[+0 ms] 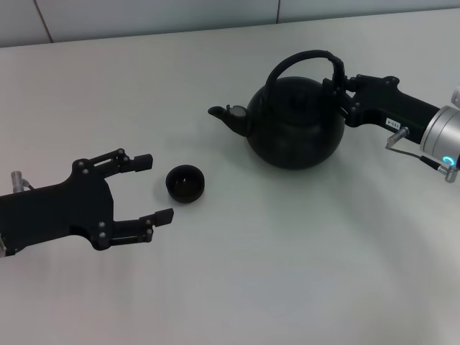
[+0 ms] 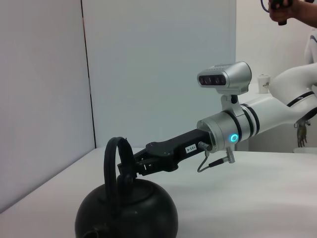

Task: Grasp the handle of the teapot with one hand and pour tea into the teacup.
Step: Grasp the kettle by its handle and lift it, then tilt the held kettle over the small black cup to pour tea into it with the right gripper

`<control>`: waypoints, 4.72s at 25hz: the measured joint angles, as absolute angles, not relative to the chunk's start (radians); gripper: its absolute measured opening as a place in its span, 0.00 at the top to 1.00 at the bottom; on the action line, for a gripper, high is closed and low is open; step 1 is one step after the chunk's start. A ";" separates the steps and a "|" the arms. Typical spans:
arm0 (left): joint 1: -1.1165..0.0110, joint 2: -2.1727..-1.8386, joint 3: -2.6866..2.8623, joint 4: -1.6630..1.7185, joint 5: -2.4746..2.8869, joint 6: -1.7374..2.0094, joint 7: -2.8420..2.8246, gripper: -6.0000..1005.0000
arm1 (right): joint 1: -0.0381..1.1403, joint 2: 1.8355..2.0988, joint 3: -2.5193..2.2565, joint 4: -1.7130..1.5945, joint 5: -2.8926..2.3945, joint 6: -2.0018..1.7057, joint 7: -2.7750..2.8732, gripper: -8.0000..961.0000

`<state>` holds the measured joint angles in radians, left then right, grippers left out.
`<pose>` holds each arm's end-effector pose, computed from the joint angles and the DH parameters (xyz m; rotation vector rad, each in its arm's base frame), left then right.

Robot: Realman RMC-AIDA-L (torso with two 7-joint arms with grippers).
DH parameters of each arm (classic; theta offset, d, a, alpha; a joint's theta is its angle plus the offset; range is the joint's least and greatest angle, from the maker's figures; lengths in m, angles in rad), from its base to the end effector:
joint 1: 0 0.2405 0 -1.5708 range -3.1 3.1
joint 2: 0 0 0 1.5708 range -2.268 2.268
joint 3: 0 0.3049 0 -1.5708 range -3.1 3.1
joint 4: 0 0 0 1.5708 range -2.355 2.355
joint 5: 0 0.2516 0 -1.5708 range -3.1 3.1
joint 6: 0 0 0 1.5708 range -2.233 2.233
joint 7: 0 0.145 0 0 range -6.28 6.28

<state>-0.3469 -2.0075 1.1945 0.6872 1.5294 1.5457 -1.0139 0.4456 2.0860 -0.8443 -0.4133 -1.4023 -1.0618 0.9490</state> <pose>-0.3247 0.3387 -0.0369 -2.7831 -0.1038 -0.7904 0.3832 0.3983 -0.0461 -2.1482 0.6457 0.6550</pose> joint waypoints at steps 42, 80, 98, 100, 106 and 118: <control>-0.340 -2.017 1.193 0.701 1.529 1.502 -1.013 0.16 | 0.453 2.086 -0.846 -0.463 -1.369 -1.183 0.900 0.84; -0.330 -2.025 1.193 0.701 1.529 1.496 -1.000 0.16 | 0.520 2.083 -0.939 -0.514 -1.376 -1.172 0.909 0.84; -0.325 -2.019 1.171 0.701 1.529 1.495 -1.005 0.16 | 0.527 2.083 -1.051 -0.578 -1.379 -1.106 0.911 0.84; -0.325 -2.019 1.171 0.701 1.529 1.495 -1.005 0.16 | 0.527 2.083 -1.054 -0.587 -1.378 -1.106 0.911 0.84; -0.327 -2.020 1.171 0.701 1.529 1.493 -1.007 0.16 | 0.528 2.082 -1.054 -0.608 -1.378 -1.106 0.912 0.83; -0.333 -2.020 1.172 0.701 1.529 1.481 -1.003 0.16 | 0.529 2.081 -1.054 -0.630 -1.401 -1.105 0.913 0.84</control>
<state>-0.3327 -2.0202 1.1720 0.7010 1.5293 1.4807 -1.0034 0.5285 2.0805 -1.0537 -0.6302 -1.4009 -1.1054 0.9127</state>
